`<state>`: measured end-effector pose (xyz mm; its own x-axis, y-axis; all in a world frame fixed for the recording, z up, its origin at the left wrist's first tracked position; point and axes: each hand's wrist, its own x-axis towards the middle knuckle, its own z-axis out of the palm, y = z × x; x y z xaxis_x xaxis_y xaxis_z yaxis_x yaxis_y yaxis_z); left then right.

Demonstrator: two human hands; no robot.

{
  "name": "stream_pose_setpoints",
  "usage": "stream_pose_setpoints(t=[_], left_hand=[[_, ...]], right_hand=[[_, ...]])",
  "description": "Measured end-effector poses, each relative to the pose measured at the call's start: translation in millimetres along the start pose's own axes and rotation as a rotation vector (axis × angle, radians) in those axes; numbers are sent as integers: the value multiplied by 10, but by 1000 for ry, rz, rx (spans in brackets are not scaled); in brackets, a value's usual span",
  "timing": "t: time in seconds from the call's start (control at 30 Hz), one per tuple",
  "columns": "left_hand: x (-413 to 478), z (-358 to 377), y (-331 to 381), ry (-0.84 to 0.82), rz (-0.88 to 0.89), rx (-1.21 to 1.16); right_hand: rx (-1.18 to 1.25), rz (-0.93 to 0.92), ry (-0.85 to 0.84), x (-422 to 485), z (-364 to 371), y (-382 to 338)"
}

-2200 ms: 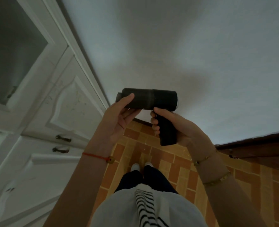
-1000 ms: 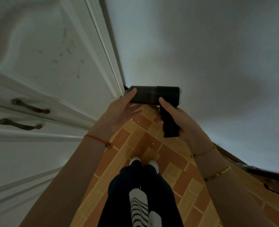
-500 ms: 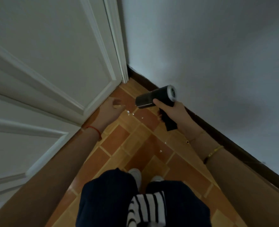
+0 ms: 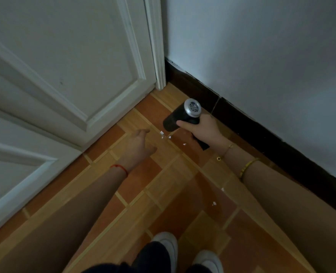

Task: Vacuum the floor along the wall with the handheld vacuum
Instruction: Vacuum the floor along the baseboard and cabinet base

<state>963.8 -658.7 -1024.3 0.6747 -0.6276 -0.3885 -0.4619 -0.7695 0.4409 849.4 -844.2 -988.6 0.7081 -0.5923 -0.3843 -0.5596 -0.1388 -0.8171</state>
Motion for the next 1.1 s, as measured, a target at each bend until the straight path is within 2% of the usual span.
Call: stream_pose_setpoints(t=[0.17,0.37,0.67,0.8,0.9,1.03,1.1], left_hand=[[181,347,-142,-13,1,55],[248,599,-156,34,-7,122],[239,732,-226,21,-21,190],[228,781,-275,0,-29,192],[199,803,-318,15,-1,205],[178,784,-332,4,15,208],[176,788,-321,6,9,200]], right_hand=[[-160,-91,-57,231,203,171],[-284,-139,-9,355,329,317],[-213,-157,16,345,475,382],[-203,-93,-100,366,400,365],[-217,-111,-33,345,372,396],[-196,-103,-67,259,282,429],[-222,-148,2,204,232,460]])
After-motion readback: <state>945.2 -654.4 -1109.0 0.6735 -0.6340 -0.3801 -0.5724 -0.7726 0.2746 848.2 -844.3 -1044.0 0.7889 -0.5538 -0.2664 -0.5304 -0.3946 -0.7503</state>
